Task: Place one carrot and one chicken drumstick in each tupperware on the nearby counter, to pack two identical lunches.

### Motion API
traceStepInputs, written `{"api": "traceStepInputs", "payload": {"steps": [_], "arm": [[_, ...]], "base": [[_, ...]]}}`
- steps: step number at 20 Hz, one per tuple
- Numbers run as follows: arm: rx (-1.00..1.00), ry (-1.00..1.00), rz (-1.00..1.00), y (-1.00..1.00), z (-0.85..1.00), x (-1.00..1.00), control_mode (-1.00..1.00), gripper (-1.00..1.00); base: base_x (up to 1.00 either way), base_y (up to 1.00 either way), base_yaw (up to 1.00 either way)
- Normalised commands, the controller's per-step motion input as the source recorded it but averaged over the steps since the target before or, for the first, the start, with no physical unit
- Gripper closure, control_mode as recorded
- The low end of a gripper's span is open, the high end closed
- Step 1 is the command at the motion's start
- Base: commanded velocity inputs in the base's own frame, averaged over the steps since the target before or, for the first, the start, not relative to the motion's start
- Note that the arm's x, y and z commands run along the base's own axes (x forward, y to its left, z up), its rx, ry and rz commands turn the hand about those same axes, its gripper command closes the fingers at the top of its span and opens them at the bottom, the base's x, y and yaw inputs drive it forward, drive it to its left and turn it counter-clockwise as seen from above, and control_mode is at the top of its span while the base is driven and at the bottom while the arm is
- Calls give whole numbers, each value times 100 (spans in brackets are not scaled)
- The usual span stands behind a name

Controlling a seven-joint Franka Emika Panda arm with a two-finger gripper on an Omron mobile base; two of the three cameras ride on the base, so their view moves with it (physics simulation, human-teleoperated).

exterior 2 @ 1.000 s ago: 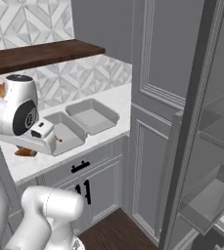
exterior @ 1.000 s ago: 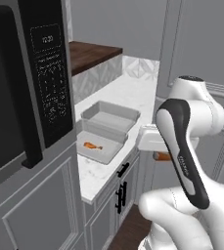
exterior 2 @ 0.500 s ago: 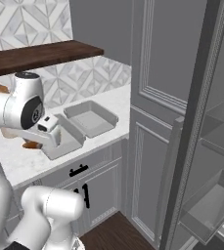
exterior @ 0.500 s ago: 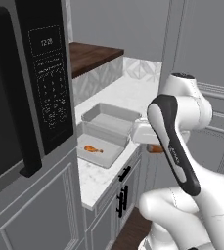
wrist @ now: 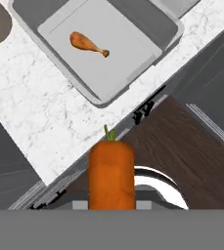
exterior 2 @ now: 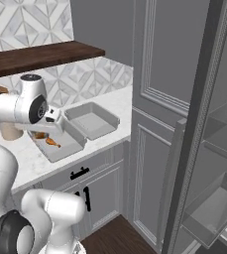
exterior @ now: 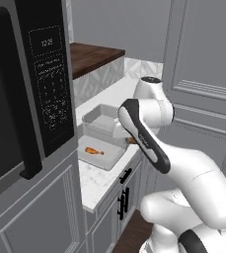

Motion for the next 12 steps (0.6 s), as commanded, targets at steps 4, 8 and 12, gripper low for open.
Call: {"api": "traceStepInputs", "payload": {"steps": [4, 8, 12], "arm": [[-8, -9, 26, 42, -60, 100, -100, 100], [-6, 0, 13, 11, -28, 100, -100, 100], [-3, 0, 9, 2, -16, 95, -100, 100]], "base": [[0, 0, 0], [0, 0, 0], [0, 0, 0]]}}
